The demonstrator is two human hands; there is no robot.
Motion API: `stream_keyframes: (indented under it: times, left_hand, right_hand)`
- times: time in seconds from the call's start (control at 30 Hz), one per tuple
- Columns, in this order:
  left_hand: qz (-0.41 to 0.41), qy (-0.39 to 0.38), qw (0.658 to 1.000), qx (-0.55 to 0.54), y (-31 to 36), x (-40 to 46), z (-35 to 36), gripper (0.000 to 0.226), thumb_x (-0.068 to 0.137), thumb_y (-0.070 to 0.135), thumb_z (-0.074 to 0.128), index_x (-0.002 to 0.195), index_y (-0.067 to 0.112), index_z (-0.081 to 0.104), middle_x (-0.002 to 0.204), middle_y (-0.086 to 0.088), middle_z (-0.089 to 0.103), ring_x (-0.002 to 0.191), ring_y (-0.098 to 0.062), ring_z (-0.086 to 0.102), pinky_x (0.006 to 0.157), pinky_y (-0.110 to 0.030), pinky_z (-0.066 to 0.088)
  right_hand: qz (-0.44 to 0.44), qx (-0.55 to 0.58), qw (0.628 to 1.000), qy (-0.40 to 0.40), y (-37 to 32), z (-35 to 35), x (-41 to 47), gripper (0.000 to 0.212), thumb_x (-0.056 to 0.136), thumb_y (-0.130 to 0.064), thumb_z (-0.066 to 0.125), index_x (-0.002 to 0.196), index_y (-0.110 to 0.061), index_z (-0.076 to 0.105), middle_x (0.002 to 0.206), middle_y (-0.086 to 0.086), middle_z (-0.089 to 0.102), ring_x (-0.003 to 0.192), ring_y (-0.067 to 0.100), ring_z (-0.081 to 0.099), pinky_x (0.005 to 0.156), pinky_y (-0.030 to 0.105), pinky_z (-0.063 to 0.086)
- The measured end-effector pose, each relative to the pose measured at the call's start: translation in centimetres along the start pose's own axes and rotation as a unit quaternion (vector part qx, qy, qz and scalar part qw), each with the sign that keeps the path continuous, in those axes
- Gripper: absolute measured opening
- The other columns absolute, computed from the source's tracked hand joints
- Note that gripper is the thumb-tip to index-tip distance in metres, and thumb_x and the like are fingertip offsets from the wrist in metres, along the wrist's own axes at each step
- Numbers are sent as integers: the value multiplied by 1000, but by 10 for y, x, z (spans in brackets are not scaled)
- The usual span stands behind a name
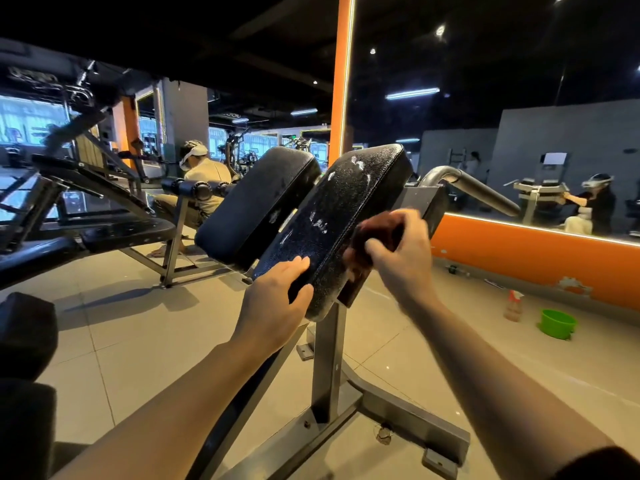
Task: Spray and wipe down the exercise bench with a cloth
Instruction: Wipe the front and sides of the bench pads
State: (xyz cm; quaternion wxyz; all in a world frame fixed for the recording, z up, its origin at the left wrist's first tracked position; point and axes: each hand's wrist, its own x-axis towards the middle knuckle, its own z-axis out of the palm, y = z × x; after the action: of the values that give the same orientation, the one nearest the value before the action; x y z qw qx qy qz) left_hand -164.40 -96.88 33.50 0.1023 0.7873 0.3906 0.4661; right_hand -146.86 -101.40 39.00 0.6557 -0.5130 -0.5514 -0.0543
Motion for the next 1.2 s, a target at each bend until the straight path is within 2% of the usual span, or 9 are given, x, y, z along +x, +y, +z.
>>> stream_keyframes:
  times: [0.1, 0.23, 0.33, 0.5, 0.57, 0.67, 0.8, 1.0, 1.2]
  left_hand:
    - [-11, -1, 1000, -4, -1, 1, 1, 44, 97, 26, 54, 141, 21, 49, 142, 2, 52, 129, -16, 49, 104, -33, 43]
    - [-21, 1, 1000, -20, -2, 3, 0, 39, 100, 18, 48, 138, 20, 51, 140, 1, 54, 130, -17, 48, 107, -34, 40]
    - [-22, -1, 999, -28, -1, 4, -1, 39, 100, 11, 45, 137, 19, 53, 139, 0, 55, 130, -16, 48, 108, -30, 37]
    - [-31, -11, 999, -35, -1, 4, -3, 41, 100, 7, 41, 137, 19, 52, 139, 2, 54, 131, -14, 47, 111, -32, 36]
    - [-35, -13, 998, -45, 0, 3, -4, 41, 100, 8, 41, 137, 19, 52, 139, 2, 54, 131, -14, 47, 111, -33, 37]
    - [-38, -14, 997, -58, 1, 4, -5, 41, 100, 7, 41, 137, 18, 53, 137, 1, 56, 129, -15, 48, 112, -35, 38]
    - [-31, -18, 998, -59, 1, 5, -7, 41, 98, 3, 41, 135, 16, 55, 137, 0, 57, 129, -13, 48, 113, -34, 36]
    - [-47, -24, 995, -86, 0, 2, -7, 40, 100, 5, 38, 137, 14, 53, 138, 0, 56, 130, -13, 47, 113, -34, 36]
    - [-34, -21, 997, -67, -2, 3, -7, 42, 98, 3, 40, 135, 15, 55, 137, 1, 57, 129, -10, 47, 108, -20, 31]
  right_hand:
    - [99, 40, 992, -63, 6, 6, 25, 30, 83, -6, 63, 104, -21, 48, 114, 9, 50, 102, 20, 54, 84, 33, 54]
    - [23, -32, 987, -158, 12, 27, -31, 31, 76, -9, 69, 98, -20, 50, 101, 0, 48, 91, 9, 49, 79, 16, 45]
    - [6, -55, 971, -235, 9, 18, -57, 30, 73, -9, 70, 96, -20, 54, 99, -1, 51, 91, 12, 51, 80, 29, 52]
    - [33, -27, 999, -29, -11, 6, 11, 35, 82, -7, 67, 109, -16, 47, 113, 6, 42, 98, 13, 46, 88, 19, 43]
    - [59, -33, 997, -33, -11, 17, 17, 31, 88, -11, 64, 113, -15, 47, 114, 6, 43, 104, 20, 50, 88, 26, 49]
    - [32, -35, 995, -84, -8, 37, -27, 31, 82, -14, 67, 106, -21, 49, 105, -1, 45, 94, 13, 51, 63, 11, 47]
    - [-13, -63, 970, -233, -8, 32, -76, 29, 73, -19, 72, 90, -26, 49, 93, -8, 47, 85, 6, 48, 69, 15, 41]
    - [45, -46, 998, -3, -7, 27, -4, 30, 84, -8, 64, 105, -20, 46, 107, 2, 45, 101, 20, 50, 86, 30, 47]
    - [-1, -72, 973, -218, -4, 42, -95, 39, 80, -14, 71, 104, -31, 45, 108, -10, 45, 99, 11, 49, 81, 28, 53]
